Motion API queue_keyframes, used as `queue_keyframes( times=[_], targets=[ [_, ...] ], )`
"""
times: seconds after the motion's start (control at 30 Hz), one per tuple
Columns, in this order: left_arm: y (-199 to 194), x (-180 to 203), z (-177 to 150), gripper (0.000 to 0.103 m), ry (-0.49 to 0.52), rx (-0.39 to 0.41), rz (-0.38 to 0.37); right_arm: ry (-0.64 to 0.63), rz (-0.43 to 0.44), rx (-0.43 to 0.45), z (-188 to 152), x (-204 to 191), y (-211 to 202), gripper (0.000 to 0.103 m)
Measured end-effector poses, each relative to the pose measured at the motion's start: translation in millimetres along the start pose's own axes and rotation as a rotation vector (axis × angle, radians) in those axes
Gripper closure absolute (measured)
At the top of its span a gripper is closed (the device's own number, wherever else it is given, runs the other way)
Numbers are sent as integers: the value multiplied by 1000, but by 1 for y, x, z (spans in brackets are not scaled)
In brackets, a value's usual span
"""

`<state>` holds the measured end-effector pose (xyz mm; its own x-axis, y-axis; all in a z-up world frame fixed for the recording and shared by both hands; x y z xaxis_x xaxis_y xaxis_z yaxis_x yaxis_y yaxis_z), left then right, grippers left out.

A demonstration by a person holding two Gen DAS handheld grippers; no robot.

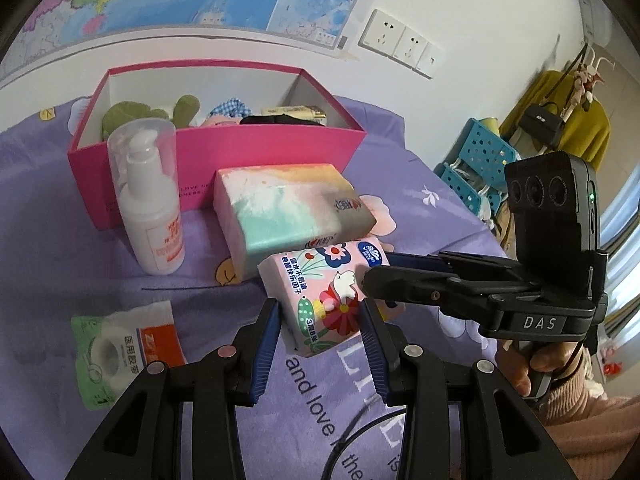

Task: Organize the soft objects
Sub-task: 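Close the right tool on the pink floral tissue pack and lift it, then carry the pink floral pack over the pink box with the right tool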

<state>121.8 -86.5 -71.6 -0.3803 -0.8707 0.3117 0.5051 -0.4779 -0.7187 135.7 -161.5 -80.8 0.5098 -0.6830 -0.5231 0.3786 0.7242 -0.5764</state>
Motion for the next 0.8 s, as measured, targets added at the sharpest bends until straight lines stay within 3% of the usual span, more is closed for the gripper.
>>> queue_keyframes(
  times=[0.8],
  targets=[
    [-7, 7, 32, 63, 54, 67, 28, -28, -23, 72, 28, 2, -19, 69]
  ],
)
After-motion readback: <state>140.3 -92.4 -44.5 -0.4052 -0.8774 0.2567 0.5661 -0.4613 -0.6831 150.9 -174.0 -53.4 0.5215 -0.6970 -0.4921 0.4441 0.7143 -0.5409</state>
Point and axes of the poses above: each gripper's, at about its wrist camera, not at the fingertips, and y roughly the way its jaws point, x to its right, z to its top, the point moved 8 cm from there along y, roughly the way its jaws point, and after that the axes turned 2 degrees about y, right-handed, at the moved point
